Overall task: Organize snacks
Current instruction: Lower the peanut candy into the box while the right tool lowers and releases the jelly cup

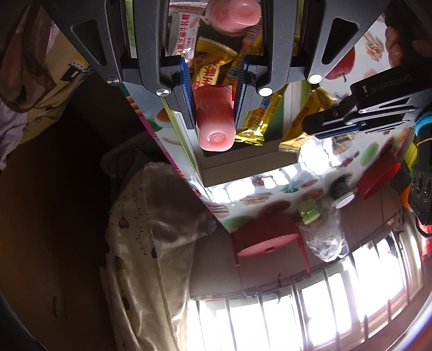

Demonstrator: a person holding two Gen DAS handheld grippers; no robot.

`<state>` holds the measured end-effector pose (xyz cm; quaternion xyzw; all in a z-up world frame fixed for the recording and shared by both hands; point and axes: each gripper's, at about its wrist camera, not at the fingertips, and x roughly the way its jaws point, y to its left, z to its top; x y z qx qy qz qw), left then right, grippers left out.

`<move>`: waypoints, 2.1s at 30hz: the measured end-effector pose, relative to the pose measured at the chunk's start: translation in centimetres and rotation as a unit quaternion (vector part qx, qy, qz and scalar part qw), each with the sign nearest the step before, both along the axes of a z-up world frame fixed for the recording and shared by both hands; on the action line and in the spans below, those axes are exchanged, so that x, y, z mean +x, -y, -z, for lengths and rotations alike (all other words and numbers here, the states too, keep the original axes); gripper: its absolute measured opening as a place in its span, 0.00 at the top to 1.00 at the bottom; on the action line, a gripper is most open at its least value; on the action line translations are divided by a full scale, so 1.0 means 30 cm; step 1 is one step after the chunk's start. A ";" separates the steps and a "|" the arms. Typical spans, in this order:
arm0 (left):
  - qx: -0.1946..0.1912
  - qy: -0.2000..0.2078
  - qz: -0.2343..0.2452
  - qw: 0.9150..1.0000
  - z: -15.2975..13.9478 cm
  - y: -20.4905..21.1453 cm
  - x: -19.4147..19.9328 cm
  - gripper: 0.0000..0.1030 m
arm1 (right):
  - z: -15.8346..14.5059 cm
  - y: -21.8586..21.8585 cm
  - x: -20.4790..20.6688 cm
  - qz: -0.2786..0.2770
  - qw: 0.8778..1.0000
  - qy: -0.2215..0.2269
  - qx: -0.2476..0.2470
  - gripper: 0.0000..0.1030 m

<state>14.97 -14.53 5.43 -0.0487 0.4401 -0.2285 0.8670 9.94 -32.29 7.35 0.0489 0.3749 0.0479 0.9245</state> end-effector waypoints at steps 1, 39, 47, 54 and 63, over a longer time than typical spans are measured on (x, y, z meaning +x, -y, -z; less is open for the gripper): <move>0.001 -0.003 0.000 1.000 0.008 0.005 0.005 0.77 | 0.004 0.003 0.002 0.000 1.000 -0.002 -0.001 0.74; 0.017 -0.026 0.013 0.999 0.067 0.053 0.011 0.77 | 0.073 -0.002 0.031 0.011 0.999 -0.014 -0.040 0.73; 0.015 -0.017 0.007 1.000 0.045 0.035 -0.016 0.77 | 0.046 -0.004 0.010 0.017 1.000 -0.005 -0.025 0.69; 0.014 -0.003 0.002 1.000 0.016 0.015 -0.055 0.64 | 0.033 -0.010 -0.013 0.022 1.000 -0.004 -0.015 0.64; 0.021 0.018 0.001 1.000 -0.017 -0.010 -0.092 0.63 | 0.000 -0.037 -0.049 0.019 1.000 0.009 -0.002 0.59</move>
